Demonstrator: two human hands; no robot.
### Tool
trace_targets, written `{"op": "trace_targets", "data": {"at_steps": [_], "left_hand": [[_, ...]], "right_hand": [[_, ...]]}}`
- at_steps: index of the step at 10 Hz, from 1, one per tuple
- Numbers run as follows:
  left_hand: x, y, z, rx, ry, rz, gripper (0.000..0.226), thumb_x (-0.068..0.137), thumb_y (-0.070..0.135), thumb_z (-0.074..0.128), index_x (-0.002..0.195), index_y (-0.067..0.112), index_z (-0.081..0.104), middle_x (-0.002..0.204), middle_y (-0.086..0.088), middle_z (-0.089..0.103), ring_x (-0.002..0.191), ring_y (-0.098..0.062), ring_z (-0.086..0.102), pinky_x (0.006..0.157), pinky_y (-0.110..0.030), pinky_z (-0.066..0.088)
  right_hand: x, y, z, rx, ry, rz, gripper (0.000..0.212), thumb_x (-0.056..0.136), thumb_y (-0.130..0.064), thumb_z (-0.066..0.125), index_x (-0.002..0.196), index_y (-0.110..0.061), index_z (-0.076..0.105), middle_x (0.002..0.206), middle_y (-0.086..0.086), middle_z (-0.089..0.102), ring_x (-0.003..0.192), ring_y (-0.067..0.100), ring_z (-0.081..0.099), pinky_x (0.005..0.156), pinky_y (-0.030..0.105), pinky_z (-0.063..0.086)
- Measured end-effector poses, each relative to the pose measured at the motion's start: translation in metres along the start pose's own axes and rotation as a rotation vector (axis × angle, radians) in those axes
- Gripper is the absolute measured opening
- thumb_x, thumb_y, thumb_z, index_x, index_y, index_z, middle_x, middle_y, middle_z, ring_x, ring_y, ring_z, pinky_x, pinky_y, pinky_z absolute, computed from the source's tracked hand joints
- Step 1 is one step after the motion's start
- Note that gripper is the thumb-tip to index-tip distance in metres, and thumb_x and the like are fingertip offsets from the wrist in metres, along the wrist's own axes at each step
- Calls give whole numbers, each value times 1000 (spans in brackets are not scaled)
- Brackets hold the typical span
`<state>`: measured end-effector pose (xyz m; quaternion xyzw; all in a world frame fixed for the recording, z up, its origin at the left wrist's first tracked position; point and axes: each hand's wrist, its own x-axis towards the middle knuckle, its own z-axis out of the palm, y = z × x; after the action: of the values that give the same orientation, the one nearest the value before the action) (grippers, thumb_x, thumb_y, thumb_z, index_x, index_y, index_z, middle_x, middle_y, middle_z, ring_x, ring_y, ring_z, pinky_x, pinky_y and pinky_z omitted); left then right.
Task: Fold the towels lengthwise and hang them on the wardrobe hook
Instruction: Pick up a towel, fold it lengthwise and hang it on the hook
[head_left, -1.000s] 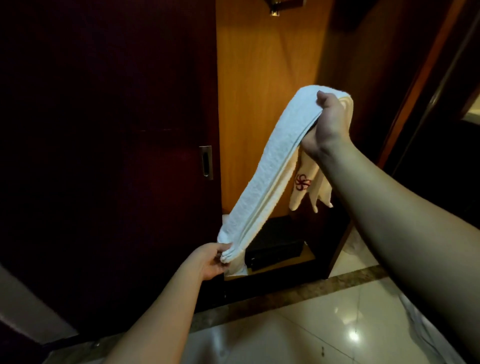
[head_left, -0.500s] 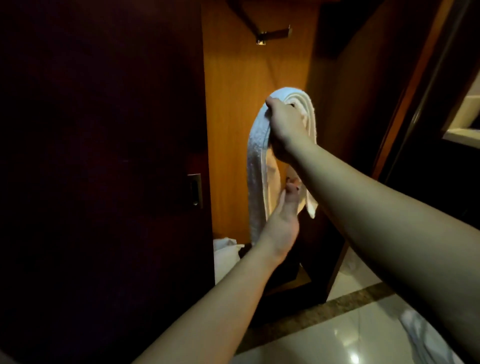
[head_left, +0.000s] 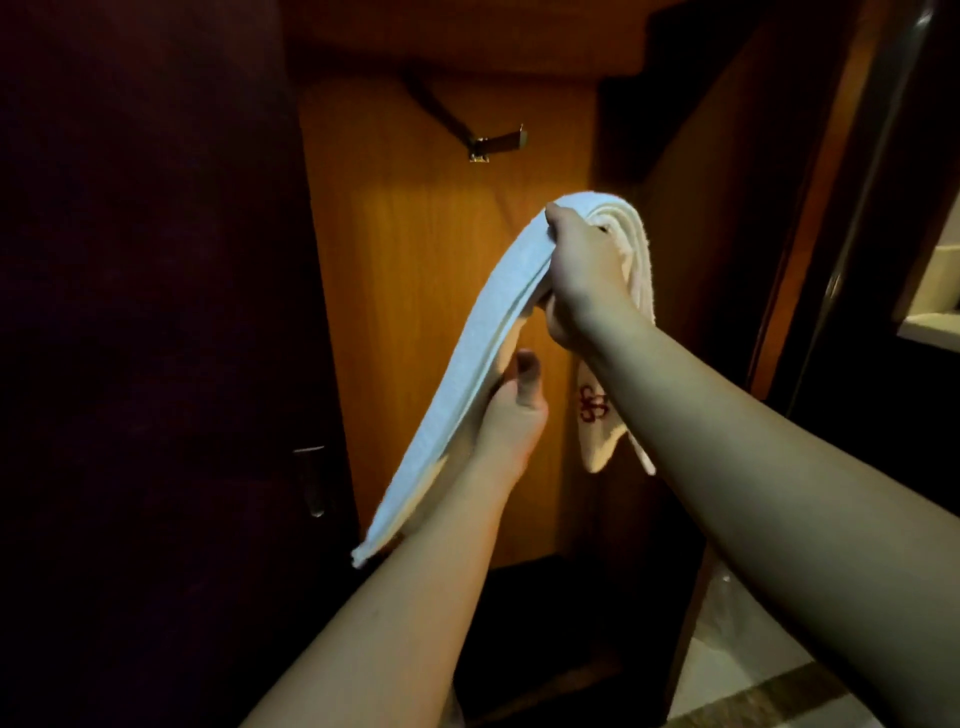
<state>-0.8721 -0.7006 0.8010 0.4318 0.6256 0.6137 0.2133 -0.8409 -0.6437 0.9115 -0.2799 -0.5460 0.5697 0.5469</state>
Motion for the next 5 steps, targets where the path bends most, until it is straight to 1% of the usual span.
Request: {"op": "trace_targets", "data": {"at_steps": [1, 2, 3, 4, 5], "left_hand": [[41, -4, 20, 89, 30, -20, 168, 18, 108, 2, 139, 2, 52, 142, -22, 52, 133, -35, 48, 110, -34, 38], [60, 12, 43, 137, 107, 5, 100, 90, 70, 5, 116, -6, 65, 109, -32, 65, 114, -43, 59, 101, -48, 42], [70, 28, 57, -43, 292, -30, 69, 94, 66, 17, 65, 18, 58, 60, 1, 59, 73, -22, 55, 69, -32, 40], [93, 46, 59, -560, 380, -39, 46, 93, 70, 38, 82, 32, 61, 87, 14, 71, 93, -8, 61, 93, -29, 42], [118, 65, 56, -921, 478, -75, 18, 96, 39, 58, 92, 22, 64, 103, -1, 68, 103, -17, 62, 84, -24, 44]], "right_hand": [[33, -1, -27, -77, -3, -23, 28, 97, -38, 51, 83, -15, 58, 82, 5, 59, 86, 23, 62, 75, 36, 46], [67, -8, -65, -237, 1, -119, 30, 100, -40, 47, 102, -12, 58, 92, -1, 60, 91, 13, 60, 79, 25, 48], [95, -8, -100, -440, -44, -233, 24, 103, -42, 42, 105, -20, 53, 89, -7, 54, 75, -2, 48, 63, 11, 33], [116, -5, -118, -507, -62, -277, 28, 103, -45, 44, 111, -22, 57, 90, -9, 55, 75, -1, 49, 60, 8, 32], [131, -6, -125, -539, -69, -337, 44, 103, -45, 44, 126, -12, 62, 104, -4, 54, 92, 11, 49, 77, 18, 32]]}}
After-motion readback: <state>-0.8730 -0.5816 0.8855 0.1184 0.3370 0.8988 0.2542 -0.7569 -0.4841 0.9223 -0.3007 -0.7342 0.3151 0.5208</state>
